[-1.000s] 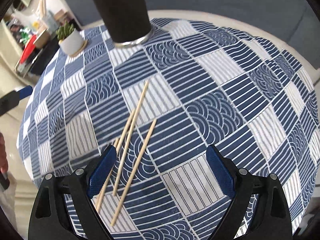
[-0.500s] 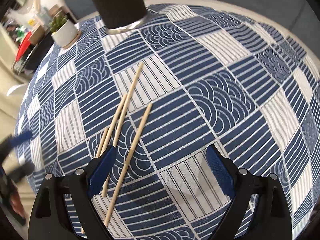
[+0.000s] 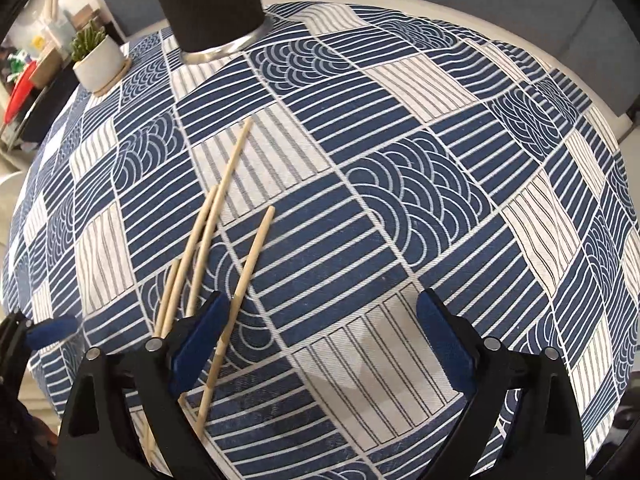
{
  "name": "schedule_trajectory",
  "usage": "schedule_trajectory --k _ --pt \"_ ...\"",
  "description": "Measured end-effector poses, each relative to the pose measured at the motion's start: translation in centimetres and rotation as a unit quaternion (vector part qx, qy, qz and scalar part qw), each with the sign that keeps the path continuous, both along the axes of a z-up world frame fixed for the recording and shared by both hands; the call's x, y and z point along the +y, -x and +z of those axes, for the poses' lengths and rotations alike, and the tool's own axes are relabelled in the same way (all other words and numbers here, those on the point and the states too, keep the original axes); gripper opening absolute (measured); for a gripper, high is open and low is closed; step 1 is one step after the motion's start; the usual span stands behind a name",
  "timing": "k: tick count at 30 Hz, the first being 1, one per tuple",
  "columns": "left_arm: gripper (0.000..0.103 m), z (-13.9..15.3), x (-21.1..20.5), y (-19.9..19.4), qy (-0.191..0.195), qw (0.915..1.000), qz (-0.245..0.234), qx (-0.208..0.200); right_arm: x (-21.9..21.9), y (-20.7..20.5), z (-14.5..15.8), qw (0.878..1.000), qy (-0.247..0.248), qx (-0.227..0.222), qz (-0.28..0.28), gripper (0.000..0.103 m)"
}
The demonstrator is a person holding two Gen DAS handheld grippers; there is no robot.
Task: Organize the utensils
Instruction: 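Close the left gripper on a wooden stick while the right gripper grasps another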
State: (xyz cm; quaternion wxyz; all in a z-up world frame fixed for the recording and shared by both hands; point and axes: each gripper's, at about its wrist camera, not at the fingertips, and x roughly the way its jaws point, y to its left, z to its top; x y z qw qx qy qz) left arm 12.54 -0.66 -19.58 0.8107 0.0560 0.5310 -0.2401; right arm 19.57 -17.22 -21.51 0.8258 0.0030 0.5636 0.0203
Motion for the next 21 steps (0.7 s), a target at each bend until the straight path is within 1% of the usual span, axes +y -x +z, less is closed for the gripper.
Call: schedule_trajectory --k 1,2,6,10,14,16,21 --pt "0.097 -0.1 0.0 -0.1 -0.005 1.0 0.002 0.001 -0.1 0.0 -0.2 1.0 0.007 0.001 -0.001 0.093" --pt "0.097 -0.2 0.0 -0.2 -0.007 1.0 0.006 0.0 -0.4 0.0 -0.1 1.0 0.004 0.001 -0.002 0.096" --pt "0.097 -0.8 0.3 -1.2 -0.027 0.9991 0.031 0.01 -0.6 -0.2 -0.2 1.0 0.005 0.007 0.001 0.096" --pt "0.097 -1.1 -0.2 -1.9 -0.046 0.9985 0.029 0.004 -0.7 -0.5 -0.2 1.0 0.004 0.011 -0.008 0.096" --pt "0.097 -1.3 -0.8 -2.4 -0.063 0.9975 0.032 0.002 -0.7 -0.5 -0.2 1.0 0.007 0.01 -0.003 0.096" --pt "0.098 -1.4 -1.2 -2.6 -0.08 0.9963 0.031 0.002 -0.7 -0.4 -0.2 1.0 0.008 0.012 0.002 0.096" --pt "0.098 -1.4 -1.2 -3.2 -0.082 0.9954 0.049 0.007 -0.5 -0.5 -0.2 0.999 0.011 0.018 0.025 0.096"
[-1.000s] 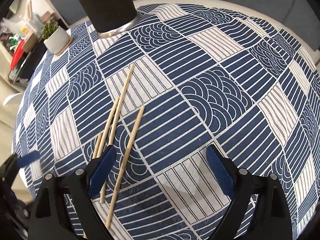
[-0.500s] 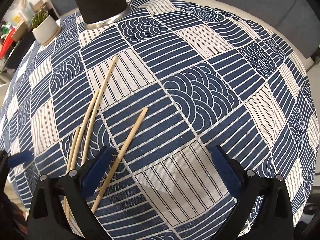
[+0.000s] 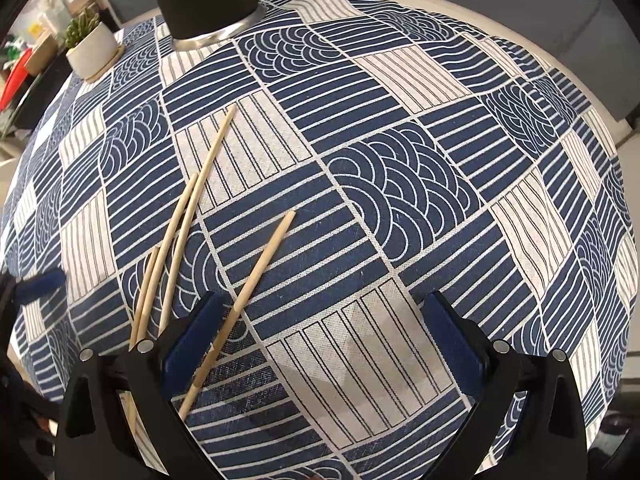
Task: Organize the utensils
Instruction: 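Close the left gripper on a wooden stick while the right gripper grasps another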
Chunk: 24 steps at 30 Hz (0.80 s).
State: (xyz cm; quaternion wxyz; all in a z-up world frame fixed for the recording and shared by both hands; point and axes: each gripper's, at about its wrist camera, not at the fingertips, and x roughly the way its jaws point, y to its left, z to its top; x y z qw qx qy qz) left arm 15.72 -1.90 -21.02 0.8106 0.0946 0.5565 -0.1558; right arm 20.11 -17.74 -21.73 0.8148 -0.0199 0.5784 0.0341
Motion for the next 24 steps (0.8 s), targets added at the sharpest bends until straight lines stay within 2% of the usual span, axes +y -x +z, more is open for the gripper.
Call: schedule_trajectory --k 7,10,13,24 --pt "0.099 -0.1 -0.4 -0.5 -0.011 0.9998 0.013 0.011 -0.1 -0.8 0.0 1.0 0.003 0.021 0.02 0.097" --pt "0.099 -0.3 -1.5 -0.3 -0.033 0.9994 -0.005 0.004 -0.4 -1.1 -0.1 0.999 0.004 0.025 0.024 0.097" --pt "0.099 -0.3 -1.4 -0.4 -0.029 0.9995 -0.004 0.008 -1.0 -1.0 -0.1 0.999 0.004 0.03 0.025 0.097" --pt "0.099 -0.1 -1.0 -0.1 -0.028 0.9996 0.005 0.009 -3.2 0.5 -0.6 0.998 0.003 0.058 -0.016 0.097"
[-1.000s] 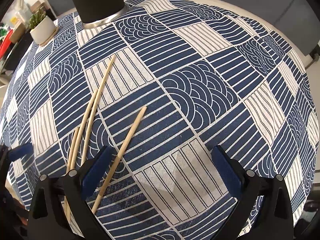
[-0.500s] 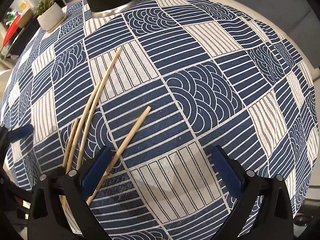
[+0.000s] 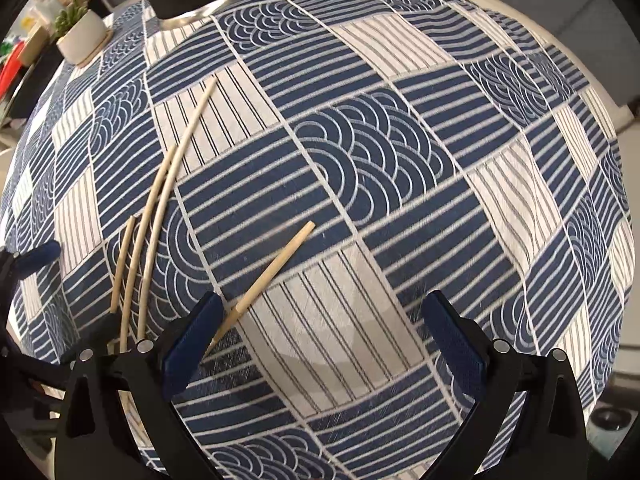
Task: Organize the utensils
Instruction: 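Close the left gripper on a wooden stick while the right gripper grasps another, then lift the held sticks and carry both grippers over the black cup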
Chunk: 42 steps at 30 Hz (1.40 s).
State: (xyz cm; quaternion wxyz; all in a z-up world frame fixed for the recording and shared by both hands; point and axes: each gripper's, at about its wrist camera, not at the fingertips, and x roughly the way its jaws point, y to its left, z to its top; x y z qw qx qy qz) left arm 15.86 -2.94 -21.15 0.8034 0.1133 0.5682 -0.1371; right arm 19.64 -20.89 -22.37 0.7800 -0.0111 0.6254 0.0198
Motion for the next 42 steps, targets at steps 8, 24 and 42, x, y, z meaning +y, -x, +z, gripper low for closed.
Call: schedule_trajectory --k 8,24,42 --pt "0.098 0.2 2.6 0.5 -0.001 0.9998 0.017 0.005 -0.1 0.4 -0.1 1.0 0.004 0.013 -0.004 0.091" --pt "0.04 1.7 11.7 0.4 -0.007 0.9988 0.046 0.014 -6.8 4.3 1.1 0.996 -0.025 -0.017 -0.083 0.005" --pt "0.0 2.7 18.7 0.8 -0.013 0.9978 0.065 0.005 -14.0 9.6 3.7 0.981 -0.035 -0.066 -0.181 0.005"
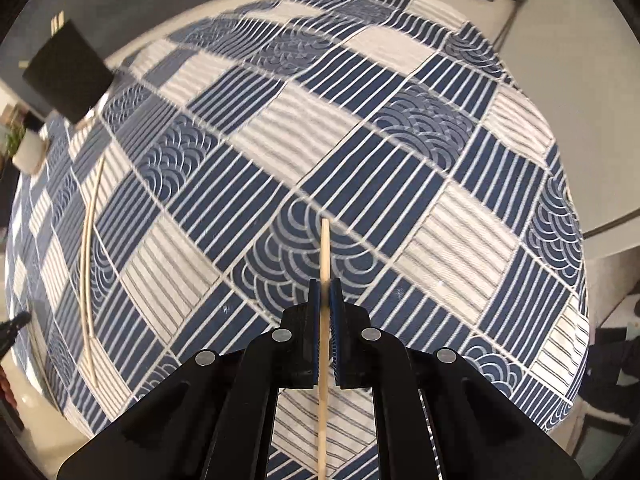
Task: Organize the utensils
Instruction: 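Lift the held sticks and carry both grippers over the black cup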
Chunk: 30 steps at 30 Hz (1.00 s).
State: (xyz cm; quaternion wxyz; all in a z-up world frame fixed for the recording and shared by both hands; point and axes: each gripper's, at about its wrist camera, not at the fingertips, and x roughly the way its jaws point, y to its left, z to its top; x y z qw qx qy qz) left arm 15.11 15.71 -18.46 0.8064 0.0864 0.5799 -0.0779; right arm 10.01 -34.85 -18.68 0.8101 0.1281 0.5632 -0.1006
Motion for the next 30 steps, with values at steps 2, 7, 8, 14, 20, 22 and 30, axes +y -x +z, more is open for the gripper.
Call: schedule_trajectory --k 2,7,8,14,20,22,30 --pt "0.0 1.4 -0.2 0.4 -0.015 0.9989 -0.008 -0.043 -0.5 -0.1 1.4 0.999 -0.026 -0.045 0.007 0.005" --pt "0.0 2.3 -0.7 0.3 0.006 0.9978 0.004 -0.066 0.4 -0.9 3.3 0.995 -0.036 -0.09 0.019 0.005" --pt "0.0 2.1 -0.5 0.3 0.015 0.9981 0.012 -0.058 0.8 -0.7 3.4 0.995 -0.034 -0.09 0.023 0.005" --pt "0.014 0.4 -1.1 1.2 0.023 0.9986 0.045 -0.013 1.7 -0.7 3.6 0.995 -0.015 -0.086 0.044 0.005" --pt "0.024 -1.3 -1.5 2.1 0.015 0.9967 0.073 0.032 2.4 -0.7 3.5 0.995 -0.031 -0.086 0.041 0.005" --pt "0.025 -1.2 -1.3 2.1 0.02 0.9956 0.084 0.036 2.6 -0.8 3.5 0.995 -0.033 -0.087 0.042 0.005" --pt "0.005 -0.7 -1.0 0.3 0.011 0.9965 0.083 0.009 3.2 -0.9 3.8 0.993 -0.043 -0.101 0.045 0.005"
